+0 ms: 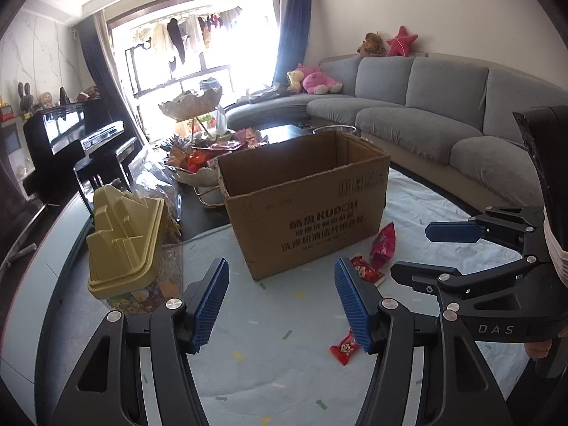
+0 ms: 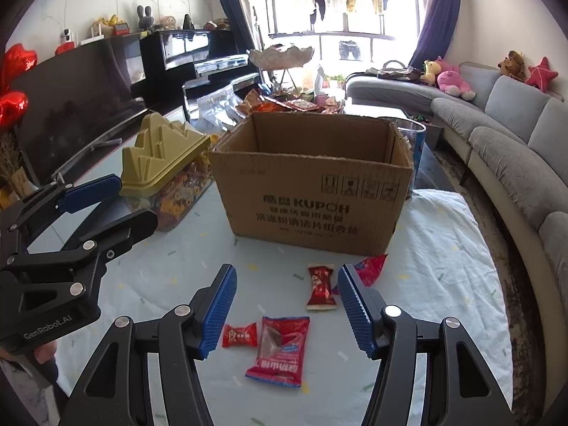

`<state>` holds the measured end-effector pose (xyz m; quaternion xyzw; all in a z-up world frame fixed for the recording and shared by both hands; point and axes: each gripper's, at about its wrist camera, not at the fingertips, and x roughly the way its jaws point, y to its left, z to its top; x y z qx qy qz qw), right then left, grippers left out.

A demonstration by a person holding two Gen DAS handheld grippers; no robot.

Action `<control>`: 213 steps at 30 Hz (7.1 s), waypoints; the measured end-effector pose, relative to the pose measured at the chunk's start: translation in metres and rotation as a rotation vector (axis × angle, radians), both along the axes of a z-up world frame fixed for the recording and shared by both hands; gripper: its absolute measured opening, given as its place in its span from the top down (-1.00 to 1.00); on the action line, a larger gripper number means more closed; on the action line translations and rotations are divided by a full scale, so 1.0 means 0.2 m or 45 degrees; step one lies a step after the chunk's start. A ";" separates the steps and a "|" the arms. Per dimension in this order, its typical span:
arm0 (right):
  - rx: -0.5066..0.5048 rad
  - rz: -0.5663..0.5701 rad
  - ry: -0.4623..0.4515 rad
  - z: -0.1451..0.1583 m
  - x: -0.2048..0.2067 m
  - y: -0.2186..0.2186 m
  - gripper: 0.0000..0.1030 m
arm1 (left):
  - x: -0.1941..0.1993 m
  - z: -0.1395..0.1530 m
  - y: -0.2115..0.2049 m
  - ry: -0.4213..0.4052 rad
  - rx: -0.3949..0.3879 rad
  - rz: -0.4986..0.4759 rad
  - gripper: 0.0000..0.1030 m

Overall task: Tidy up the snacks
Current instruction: 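Withdraw both tools from the box toward the red snacks, then grasp the small red candy with left tool while right tool grasps the yogurt snack bag, then carry both items into the cardboard box and open both tools, then withdraw both tools from the box toward the last two candies, then grasp the red wrapped bar with left tool while right tool grasps the pink candy bag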

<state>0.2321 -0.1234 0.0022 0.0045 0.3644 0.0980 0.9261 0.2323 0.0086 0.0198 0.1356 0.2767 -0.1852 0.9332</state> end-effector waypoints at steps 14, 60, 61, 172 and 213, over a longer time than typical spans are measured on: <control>-0.071 0.037 0.202 -0.29 -0.04 0.08 -0.17 | -0.04 -0.29 -0.03 0.139 0.140 -0.208 -0.19; -0.066 0.013 0.361 -0.56 0.09 -0.06 0.14 | 0.14 -0.66 -0.25 0.489 0.076 -0.294 0.61; -0.060 0.013 0.361 -0.56 0.09 -0.07 0.15 | 0.14 -0.66 -0.25 0.496 0.061 -0.279 0.62; 0.190 -0.107 0.009 -0.07 0.42 -0.47 -0.14 | 0.50 -0.07 -0.39 0.133 -0.155 0.126 -0.28; 0.197 -0.181 0.247 -0.50 0.41 -0.56 0.18 | 0.54 -0.59 -0.57 0.591 -0.228 0.160 0.01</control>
